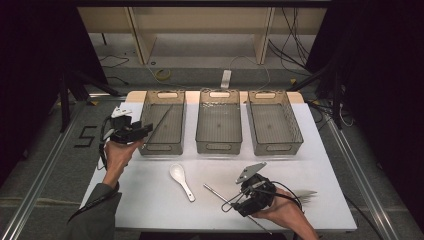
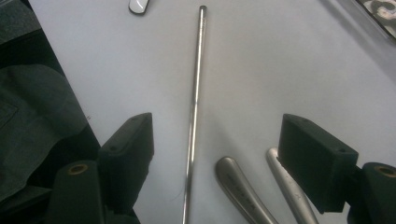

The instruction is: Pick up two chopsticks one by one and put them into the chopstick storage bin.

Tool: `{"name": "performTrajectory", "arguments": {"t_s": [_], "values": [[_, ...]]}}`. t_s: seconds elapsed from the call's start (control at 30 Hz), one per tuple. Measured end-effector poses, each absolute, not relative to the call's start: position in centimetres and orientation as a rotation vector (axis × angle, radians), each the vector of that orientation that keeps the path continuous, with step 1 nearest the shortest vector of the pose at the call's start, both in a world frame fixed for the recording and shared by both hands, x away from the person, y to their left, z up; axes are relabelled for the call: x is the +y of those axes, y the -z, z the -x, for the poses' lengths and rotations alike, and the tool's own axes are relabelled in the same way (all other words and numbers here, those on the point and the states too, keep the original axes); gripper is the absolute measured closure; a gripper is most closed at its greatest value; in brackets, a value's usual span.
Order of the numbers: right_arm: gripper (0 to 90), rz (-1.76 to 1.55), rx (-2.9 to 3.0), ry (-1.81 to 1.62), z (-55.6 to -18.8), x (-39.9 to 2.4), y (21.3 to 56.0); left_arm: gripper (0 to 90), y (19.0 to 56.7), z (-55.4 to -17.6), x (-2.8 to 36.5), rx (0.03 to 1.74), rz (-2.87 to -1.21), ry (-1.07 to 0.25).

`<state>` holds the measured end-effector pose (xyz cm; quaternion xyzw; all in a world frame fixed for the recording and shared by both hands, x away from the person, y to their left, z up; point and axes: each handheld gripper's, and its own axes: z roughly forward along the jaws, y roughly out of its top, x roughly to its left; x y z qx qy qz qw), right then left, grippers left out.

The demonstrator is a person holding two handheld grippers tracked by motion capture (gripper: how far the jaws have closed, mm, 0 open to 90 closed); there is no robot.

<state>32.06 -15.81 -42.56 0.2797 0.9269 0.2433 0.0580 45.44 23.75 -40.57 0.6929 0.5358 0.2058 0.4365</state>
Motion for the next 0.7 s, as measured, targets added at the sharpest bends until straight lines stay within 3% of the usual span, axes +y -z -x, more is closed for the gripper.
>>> {"name": "performTrajectory", "arguments": {"t_s": [0.27, 0.7], "values": [[30.5, -0.859, 2.841, -0.661, -33.3, -15.4, 42.7, 28.4, 39.9, -42.7, 22.8, 1.207, -1.749, -0.402], [39.9, -0.810, 2.936, -0.470, -33.5, -13.9, 43.7, 20.5, 39.3, -38.9, 20.2, 0.994, -1.778, -0.364]]}}
